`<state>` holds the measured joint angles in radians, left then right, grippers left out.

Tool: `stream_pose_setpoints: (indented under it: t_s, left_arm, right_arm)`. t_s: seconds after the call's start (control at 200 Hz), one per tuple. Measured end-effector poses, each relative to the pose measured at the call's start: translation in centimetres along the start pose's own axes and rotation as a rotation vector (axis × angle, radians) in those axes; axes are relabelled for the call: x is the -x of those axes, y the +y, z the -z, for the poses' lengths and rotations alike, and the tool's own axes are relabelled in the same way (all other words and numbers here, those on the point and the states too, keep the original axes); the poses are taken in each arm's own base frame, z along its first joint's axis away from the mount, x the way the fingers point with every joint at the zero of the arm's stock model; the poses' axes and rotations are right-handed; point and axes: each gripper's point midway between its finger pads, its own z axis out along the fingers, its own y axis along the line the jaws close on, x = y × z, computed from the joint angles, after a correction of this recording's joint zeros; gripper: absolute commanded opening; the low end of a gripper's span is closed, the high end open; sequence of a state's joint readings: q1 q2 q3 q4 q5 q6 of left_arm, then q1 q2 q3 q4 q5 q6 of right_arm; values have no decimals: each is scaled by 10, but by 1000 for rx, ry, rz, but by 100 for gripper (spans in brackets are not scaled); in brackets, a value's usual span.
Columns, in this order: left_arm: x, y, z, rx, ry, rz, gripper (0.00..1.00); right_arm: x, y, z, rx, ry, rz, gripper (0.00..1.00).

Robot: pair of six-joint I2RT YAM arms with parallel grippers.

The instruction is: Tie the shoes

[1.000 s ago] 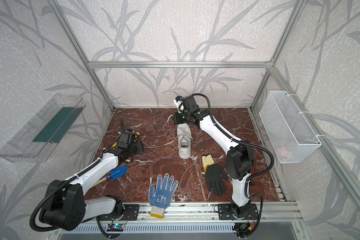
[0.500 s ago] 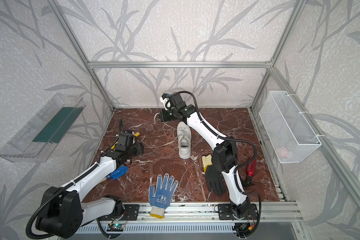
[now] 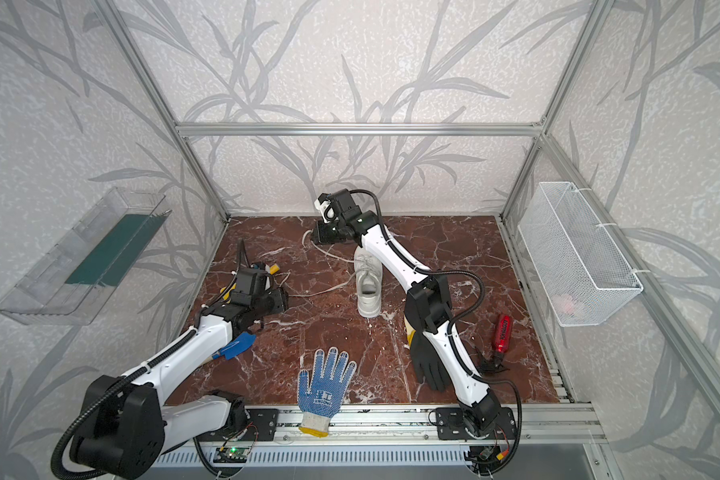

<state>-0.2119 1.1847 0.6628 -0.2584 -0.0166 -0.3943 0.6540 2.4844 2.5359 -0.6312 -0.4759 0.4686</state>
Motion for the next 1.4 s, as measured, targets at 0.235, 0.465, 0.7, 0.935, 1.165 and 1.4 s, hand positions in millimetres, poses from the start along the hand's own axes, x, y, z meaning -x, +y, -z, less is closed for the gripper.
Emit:
stream_pose_setpoints:
  t_s: [0.235,0.465,0.7,0.935,1.165,1.4]
  left_arm:
    - [0,0,0,0,1,1,61]
    - [-1,0,0,1,2,8,61]
    - [-1,0,0,2,3,11,61]
    - [-1,0,0,1,3,18,62]
    - [-1,0,0,2,5,21,61]
    - [-2,-4,-1,-26,8,7,61]
  right_arm:
    - [-9,1,-12,20,29,-22,0]
    - [-9,5,-15,31,27,-34,0]
    - [-10,1,-23,36,28,-51,0]
    - [-9,-6,-29,16,13,-47,14]
    - [-27,-36,-40,-72,62,-64,54]
    - [-43,-57,-42,-135,108,-54,60]
